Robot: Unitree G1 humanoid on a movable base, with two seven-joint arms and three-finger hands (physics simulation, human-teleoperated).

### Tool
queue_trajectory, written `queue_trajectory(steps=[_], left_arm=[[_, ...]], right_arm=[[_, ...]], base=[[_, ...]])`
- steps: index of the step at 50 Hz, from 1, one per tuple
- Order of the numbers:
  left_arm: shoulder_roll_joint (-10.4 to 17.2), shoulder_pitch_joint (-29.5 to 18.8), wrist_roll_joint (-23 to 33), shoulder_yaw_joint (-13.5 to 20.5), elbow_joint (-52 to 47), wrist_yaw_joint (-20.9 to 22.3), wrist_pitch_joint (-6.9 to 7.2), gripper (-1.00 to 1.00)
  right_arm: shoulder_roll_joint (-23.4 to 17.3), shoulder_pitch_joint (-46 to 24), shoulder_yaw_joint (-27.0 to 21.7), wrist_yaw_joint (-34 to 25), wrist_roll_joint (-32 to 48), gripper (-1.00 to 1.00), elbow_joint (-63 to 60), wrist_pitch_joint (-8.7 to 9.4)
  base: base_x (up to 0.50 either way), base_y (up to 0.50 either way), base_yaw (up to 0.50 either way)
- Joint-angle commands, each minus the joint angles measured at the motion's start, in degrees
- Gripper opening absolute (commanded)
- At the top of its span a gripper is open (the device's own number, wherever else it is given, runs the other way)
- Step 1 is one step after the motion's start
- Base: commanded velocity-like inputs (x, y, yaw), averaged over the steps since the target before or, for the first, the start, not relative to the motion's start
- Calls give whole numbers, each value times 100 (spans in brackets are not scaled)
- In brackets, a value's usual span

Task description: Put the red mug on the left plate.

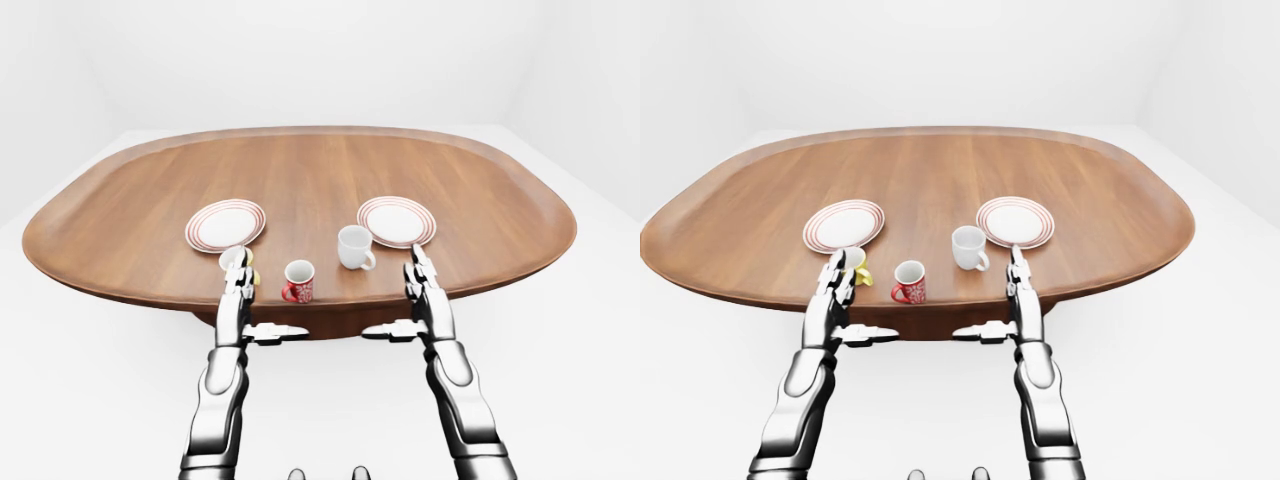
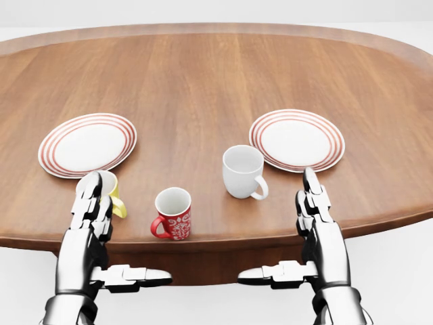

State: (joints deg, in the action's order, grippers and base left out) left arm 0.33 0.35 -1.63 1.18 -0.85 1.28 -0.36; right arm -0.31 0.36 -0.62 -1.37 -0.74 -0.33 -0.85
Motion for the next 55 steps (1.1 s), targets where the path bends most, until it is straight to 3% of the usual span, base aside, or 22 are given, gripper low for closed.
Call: queue_trajectory(steps=[1, 3, 6, 13, 16, 18, 20, 24, 25, 28, 33, 55], left_arm=[[40, 94, -133, 112, -86, 134, -282, 100], [48, 112, -72, 89, -122, 112, -277, 100], [43, 182, 28, 47, -138, 120, -454, 100], [31, 232, -36, 54, -234, 172, -464, 100], [16, 351, -79, 107, -534, 97, -425, 100], [-20, 656, -141, 220, -1190, -62, -464, 100], [-52, 980, -346, 359, -1856, -78, -464, 100], [-139, 1478, -950, 654, -2733, 189, -464, 100], [-176, 1580, -1251, 770, -2922, 275, -464, 100], [-365, 1755, -1375, 960, -3151, 308, -464, 100], [-544, 2092, -1633, 1075, -3506, 506, -464, 100], [-580, 2149, -1660, 985, -3462, 659, -464, 100]], right_arm=[[-32, 138, -108, -237, -193, 100, -147, -233], [-29, 147, -96, -220, -181, 100, -183, -216], [-28, 142, -60, -207, -125, 100, -199, -184], [-26, 148, -61, -209, -132, 100, -196, -167], [1, 309, -1, -161, -98, 100, -568, 11], [24, 826, 186, -62, 143, 100, -1557, 276], [19, 1356, 365, -49, 287, 100, -2430, 352], [-60, 2317, 674, 92, 464, 100, -3673, 121], [-85, 2610, 741, 233, 588, 100, -3974, -26], [-216, 3027, 839, 405, 591, 100, -4312, -415], [-339, 3338, 850, 524, 502, 100, -4484, -415], [-341, 3165, 860, 527, 454, 100, -4357, -415]], base=[[0, 0, 0], [0, 0, 0], [0, 0, 0], [0, 0, 0], [0, 0, 0], [0, 0, 0], [0, 0, 0], [0, 0, 0], [0, 0, 0], [0, 0, 0], [0, 0, 0], [0, 0, 0]])
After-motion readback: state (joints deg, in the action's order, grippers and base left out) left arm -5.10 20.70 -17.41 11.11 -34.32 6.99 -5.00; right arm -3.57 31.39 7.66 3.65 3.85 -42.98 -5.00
